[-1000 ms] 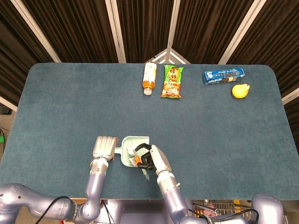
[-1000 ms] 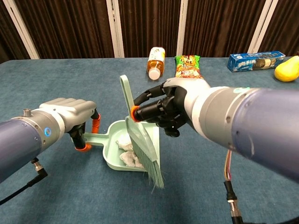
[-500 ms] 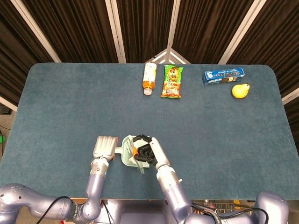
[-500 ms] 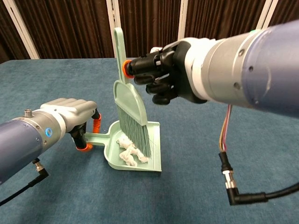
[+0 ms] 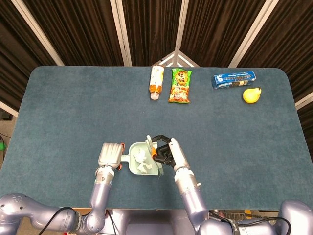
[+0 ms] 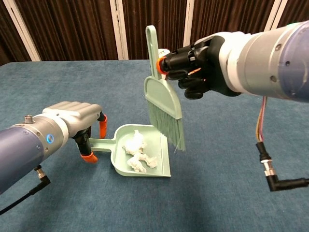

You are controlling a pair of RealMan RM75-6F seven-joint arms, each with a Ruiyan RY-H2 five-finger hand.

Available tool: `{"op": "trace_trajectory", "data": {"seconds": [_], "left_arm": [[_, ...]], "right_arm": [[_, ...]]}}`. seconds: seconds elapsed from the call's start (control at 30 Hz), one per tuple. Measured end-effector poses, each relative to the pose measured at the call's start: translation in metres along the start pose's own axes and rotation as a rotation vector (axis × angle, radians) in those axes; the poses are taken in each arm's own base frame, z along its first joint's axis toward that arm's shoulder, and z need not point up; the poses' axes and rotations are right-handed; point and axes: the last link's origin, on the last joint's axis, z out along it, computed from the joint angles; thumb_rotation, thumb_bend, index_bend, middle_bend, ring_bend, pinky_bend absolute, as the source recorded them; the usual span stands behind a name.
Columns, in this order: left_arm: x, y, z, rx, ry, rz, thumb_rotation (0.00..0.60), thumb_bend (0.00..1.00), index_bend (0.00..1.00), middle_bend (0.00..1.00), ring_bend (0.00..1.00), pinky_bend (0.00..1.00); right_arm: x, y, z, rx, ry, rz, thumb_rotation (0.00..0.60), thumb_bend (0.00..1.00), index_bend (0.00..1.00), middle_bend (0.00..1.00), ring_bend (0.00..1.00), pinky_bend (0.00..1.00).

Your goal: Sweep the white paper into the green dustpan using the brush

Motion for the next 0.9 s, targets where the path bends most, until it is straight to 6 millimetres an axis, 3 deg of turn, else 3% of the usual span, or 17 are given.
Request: {"op": "trace_trajectory", "data": {"seconds": [0.33,0.53,0.73,0.8,0.9], "left_arm": [[0.026,-0.015,-0.012,-0.058,0.089,-0.038,0.600,0.00,0.22,0.97,1.00,1.00],[0.040,-0.037,-0.023,-0.084,0.158,-0.069,0.600,0.00,0.22,0.97,1.00,1.00],[0.049,-0.070,-0.035,-0.090,0.226,-0.127,0.600,0.00,0.23,0.96,0.99,0.99],[0.051,-0.085,-0.039,-0.085,0.243,-0.156,0.600,0.00,0.23,0.93,0.96,0.95],[0.055,-0.105,-0.045,-0.077,0.266,-0.189,0.600,0.00,0.22,0.80,0.81,0.84]], "right_arm": [[0.033,0.005,0.008,0.010,0.086,-0.070,0.600,0.55,0.95,0.93,0.98,0.91],[0.064,0.008,0.015,0.044,0.179,-0.196,0.600,0.55,0.95,0.93,0.98,0.91],[0.102,0.020,0.019,0.098,0.302,-0.393,0.600,0.56,0.95,0.93,0.98,0.91],[0.118,0.028,0.022,0.104,0.350,-0.464,0.600,0.55,0.95,0.93,0.98,0.91],[0.140,0.039,0.025,0.104,0.412,-0.561,0.600,0.55,0.95,0.93,0.98,0.90]]}}
